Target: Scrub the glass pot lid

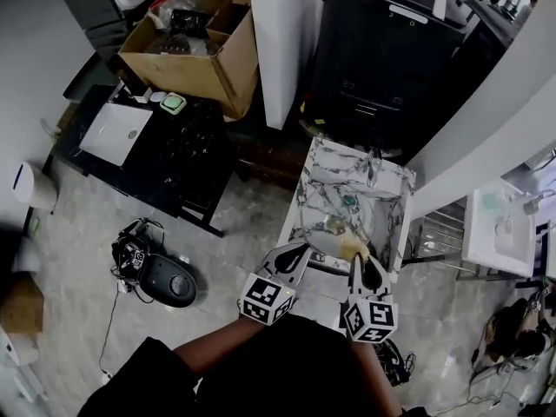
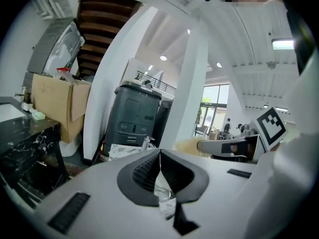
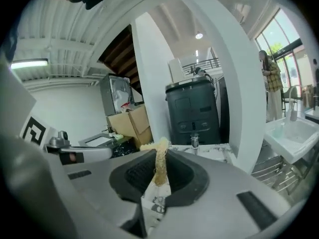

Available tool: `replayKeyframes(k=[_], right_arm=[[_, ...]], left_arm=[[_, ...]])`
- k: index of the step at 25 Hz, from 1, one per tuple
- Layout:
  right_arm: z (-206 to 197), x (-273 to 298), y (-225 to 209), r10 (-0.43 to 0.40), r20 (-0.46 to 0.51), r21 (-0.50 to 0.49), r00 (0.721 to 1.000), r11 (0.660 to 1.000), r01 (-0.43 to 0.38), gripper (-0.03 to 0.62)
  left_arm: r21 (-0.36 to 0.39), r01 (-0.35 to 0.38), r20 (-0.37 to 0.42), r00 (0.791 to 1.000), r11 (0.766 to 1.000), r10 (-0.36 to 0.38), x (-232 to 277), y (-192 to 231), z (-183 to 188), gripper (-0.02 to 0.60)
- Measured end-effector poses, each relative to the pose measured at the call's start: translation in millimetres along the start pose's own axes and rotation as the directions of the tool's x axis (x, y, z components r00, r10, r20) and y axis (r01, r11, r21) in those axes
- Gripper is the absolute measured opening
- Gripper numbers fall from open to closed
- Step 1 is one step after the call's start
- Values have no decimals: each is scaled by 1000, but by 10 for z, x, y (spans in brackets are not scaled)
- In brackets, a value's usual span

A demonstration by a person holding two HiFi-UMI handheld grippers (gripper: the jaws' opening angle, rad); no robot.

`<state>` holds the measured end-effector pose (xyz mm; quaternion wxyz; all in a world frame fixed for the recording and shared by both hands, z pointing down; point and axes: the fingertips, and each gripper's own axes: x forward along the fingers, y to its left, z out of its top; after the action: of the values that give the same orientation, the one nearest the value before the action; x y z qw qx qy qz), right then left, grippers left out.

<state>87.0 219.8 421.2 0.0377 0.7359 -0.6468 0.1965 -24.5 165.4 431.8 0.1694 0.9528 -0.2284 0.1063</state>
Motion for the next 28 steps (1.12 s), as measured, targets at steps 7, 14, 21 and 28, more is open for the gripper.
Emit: replayKeyframes(k=[7,14,21,28], right_arm=[[238,-1080,261,72,110,-73,991,995,-64,61],[82,-1817,346,39,149,-76,988,997,-28,61],[-109,-2129,325,3,148,-65,989,998,7,61],[-52,-2143,256,-7,160,-105,987,994,24,61]], left_arm=[[20,-14,32,999,1000,14,-546,-1053,177,17],[127,-13,156,988,992,-7,-1038,-1838,121,17],[134,7,155,988,991,-28,-1110,-2010,-48,17],[148,16,165,985,989,-41,-1057,-2046,36,17]])
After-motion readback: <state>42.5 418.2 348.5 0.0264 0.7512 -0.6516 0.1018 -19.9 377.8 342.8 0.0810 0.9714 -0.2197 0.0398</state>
